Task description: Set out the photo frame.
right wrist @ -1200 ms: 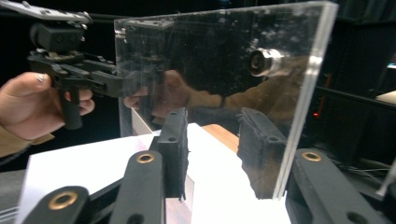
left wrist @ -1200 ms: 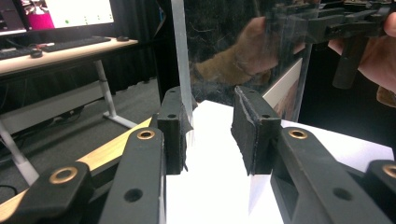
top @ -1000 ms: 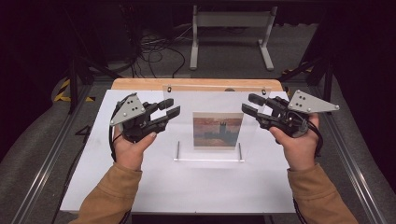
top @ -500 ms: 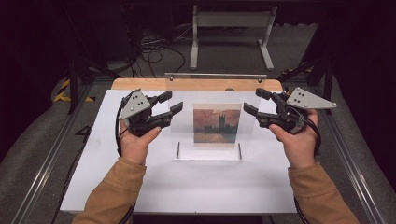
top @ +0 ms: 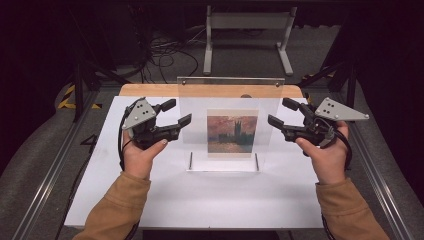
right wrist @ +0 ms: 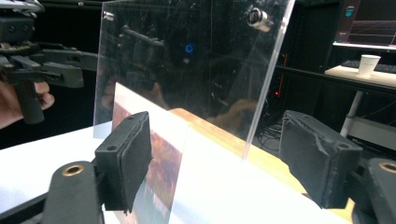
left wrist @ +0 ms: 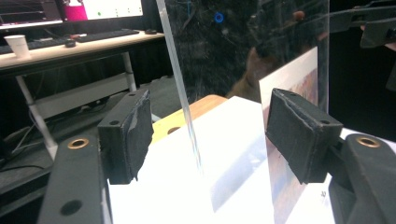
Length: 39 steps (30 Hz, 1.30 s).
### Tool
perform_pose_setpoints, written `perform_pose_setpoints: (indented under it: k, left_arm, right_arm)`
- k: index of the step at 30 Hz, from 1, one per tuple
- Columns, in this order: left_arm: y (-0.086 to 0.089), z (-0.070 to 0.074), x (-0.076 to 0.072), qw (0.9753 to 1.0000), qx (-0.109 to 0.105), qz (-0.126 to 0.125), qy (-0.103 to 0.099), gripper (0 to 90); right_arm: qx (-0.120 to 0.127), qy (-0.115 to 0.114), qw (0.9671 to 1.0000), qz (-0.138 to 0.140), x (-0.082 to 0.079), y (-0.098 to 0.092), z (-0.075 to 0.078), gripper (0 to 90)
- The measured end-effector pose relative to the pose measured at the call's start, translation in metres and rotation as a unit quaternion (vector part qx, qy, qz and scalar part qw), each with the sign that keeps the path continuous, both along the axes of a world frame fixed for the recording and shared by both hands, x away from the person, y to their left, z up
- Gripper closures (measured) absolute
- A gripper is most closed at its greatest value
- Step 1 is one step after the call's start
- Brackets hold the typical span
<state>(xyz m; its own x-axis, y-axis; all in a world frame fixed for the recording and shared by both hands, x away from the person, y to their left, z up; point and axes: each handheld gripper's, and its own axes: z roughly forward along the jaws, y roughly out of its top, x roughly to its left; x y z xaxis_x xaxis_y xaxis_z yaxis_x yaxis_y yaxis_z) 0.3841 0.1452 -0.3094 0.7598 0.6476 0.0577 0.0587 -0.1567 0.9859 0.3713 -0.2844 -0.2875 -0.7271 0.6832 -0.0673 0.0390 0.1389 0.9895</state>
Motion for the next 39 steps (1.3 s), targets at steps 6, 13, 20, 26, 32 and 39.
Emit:
perform_pose_setpoints:
  k: [6, 13, 20, 26, 32, 39]
  left_arm:
    - [0.014, -0.003, -0.014, 0.9999, 0.008, -0.006, 0.009, 30.2]
    - [0.031, -0.013, -0.031, 0.9991, 0.033, -0.003, 0.027, 29.5]
    - [0.053, -0.03, -0.046, 0.9982, 0.044, 0.006, 0.039, 28.5]
    - [0.07, -0.048, -0.053, 0.9969, 0.049, 0.019, 0.059, 28.2]
    - [0.083, -0.064, -0.058, 0.9949, 0.058, 0.027, 0.079, 25.0]
    - [0.095, -0.09, -0.059, 0.9928, 0.05, 0.036, 0.102, 23.2]
  right_arm:
    - [-0.013, 0.005, 0.9999, -0.001, -0.014, -0.01, -0.001, 24.7]
    - [-0.023, 0.015, 0.9996, -0.008, -0.031, -0.025, -0.009, 23.2]
    - [-0.034, 0.035, 0.9986, -0.02, -0.045, -0.045, -0.023, 22.2]
    - [-0.043, 0.052, 0.9974, -0.024, -0.056, -0.059, -0.037, 21.7]
    - [-0.047, 0.072, 0.9959, -0.029, -0.061, -0.068, -0.053, 20.2]
    - [-0.046, 0.091, 0.9944, -0.027, -0.061, -0.074, -0.075, 18.5]
